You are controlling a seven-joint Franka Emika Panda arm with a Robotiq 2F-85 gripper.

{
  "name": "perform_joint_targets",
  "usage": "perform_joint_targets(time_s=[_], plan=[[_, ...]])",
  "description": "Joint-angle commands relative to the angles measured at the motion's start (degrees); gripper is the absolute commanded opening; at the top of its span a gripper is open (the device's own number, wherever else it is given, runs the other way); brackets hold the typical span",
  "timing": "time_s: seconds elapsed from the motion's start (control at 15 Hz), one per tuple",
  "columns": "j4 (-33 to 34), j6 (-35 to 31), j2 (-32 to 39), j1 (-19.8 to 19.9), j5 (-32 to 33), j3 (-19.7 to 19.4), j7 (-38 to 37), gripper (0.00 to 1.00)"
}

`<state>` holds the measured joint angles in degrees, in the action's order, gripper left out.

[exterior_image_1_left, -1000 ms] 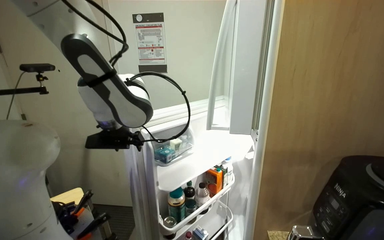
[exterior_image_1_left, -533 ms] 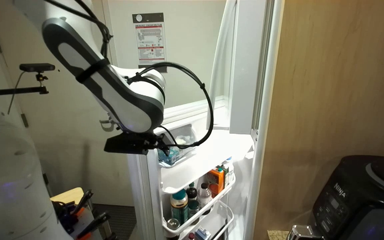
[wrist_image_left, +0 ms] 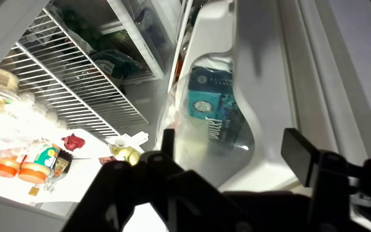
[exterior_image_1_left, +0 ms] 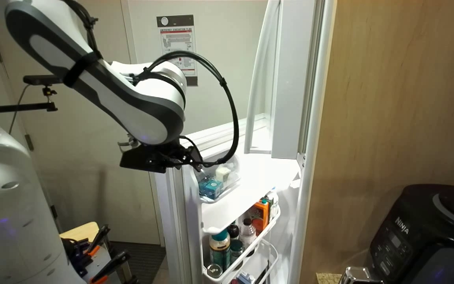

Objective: Open the fridge

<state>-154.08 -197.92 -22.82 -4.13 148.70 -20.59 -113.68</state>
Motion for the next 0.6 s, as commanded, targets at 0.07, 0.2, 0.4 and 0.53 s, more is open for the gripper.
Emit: perform_joint_targets(time_s=[0.07, 0.2, 0.4, 0.53], plan=[[-0.10, 0.10, -4.74, -0.85, -1.89, 0.55, -1.13, 0.47], [0.89, 4.74, 4.63, 5.81, -13.85, 3.77, 10.74, 0.34], [4.19, 12.27, 11.07, 4.36, -18.76, 2.54, 11.46, 0.15], [6.53, 14.08, 15.79, 4.85, -21.46, 2.68, 12.76, 0.04]])
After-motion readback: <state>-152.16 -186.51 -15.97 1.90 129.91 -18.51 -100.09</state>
